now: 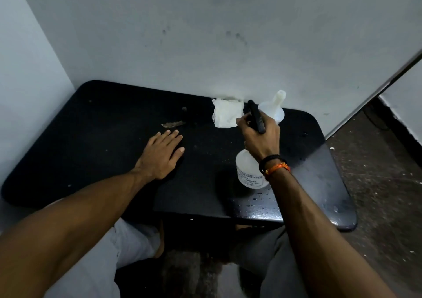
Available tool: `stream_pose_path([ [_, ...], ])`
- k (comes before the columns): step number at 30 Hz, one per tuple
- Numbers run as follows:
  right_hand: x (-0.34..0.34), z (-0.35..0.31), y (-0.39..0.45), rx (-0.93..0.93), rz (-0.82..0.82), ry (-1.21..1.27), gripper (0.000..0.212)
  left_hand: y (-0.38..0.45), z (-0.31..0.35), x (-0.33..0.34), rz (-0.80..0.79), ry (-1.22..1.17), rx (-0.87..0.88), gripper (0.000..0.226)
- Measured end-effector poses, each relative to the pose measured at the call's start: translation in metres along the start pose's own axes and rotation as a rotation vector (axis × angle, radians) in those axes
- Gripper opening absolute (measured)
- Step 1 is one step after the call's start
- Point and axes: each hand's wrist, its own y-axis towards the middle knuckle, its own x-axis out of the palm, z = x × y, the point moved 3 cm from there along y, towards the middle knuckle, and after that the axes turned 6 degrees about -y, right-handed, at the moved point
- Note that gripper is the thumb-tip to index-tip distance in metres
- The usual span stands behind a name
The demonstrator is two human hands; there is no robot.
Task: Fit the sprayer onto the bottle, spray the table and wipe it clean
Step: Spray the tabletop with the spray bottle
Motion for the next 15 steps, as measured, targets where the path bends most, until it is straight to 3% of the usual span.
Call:
stream_pose_path([
  [4,0.007,-0.011,0.004,-0.005,0.011,0.07,0.017,-0.002,0.004,-0.003,-0.014,-0.007,0.005,0.057],
  [8,0.016,-0.02,0.008,-0.051,0.027,0.066,0.022,-0.001,0.027,-0.011,0.078,-0.126,0.036,0.058],
  [12,0.026,-0.023,0.008,-0.04,0.069,0.099,0.03,0.003,0.076,-0.018,0.099,-0.365,0.182,0.084],
  [15,0.031,-0.028,0.006,-0.075,0.1,0.107,0.032,0.004,0.099,-0.014,0.087,-0.502,0.14,0.106],
])
